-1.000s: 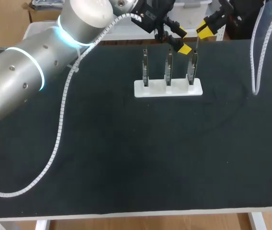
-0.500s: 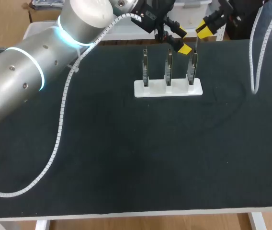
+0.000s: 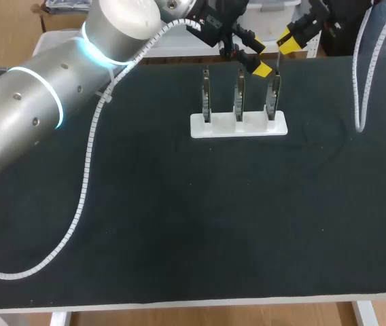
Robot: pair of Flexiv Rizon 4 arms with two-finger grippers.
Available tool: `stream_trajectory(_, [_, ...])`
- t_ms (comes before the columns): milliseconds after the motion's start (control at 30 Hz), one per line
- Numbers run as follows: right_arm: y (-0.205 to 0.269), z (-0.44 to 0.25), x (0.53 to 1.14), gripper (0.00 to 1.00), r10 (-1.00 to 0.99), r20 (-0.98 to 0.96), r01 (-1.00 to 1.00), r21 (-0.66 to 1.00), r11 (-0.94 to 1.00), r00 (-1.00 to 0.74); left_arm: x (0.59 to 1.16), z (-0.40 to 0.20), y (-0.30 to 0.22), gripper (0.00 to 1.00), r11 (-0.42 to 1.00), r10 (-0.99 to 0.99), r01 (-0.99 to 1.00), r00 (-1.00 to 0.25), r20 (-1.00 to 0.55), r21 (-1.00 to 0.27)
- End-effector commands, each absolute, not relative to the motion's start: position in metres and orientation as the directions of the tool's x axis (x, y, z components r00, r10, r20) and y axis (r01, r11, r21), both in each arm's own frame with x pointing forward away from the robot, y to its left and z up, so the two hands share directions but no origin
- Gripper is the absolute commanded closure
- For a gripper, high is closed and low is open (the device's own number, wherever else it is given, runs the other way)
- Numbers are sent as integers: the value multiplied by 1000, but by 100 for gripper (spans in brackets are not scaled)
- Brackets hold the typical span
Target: Pick up the optical module with the left hand, and insert it into the network port with the right hand.
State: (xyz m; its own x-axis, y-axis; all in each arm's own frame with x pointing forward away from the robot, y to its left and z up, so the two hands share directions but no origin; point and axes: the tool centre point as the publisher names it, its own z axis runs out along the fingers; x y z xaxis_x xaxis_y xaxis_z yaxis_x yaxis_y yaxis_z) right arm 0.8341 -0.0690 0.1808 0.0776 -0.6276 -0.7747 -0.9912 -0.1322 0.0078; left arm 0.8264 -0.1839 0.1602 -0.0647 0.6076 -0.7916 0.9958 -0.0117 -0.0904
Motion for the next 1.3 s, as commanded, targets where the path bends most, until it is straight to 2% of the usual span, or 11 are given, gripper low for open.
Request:
stream_trajectory(33, [-67, 181, 843, 100, -634, -770, -916, 197, -349, 76, 836, 161, -188, 0, -48, 616, 991, -66, -785, -122])
stream_trajectory(1300, [-66, 172, 836, 100, -634, -771, -909, 224, -351, 55, 836, 161, -188, 0, -48, 616, 991, -66, -785, -122])
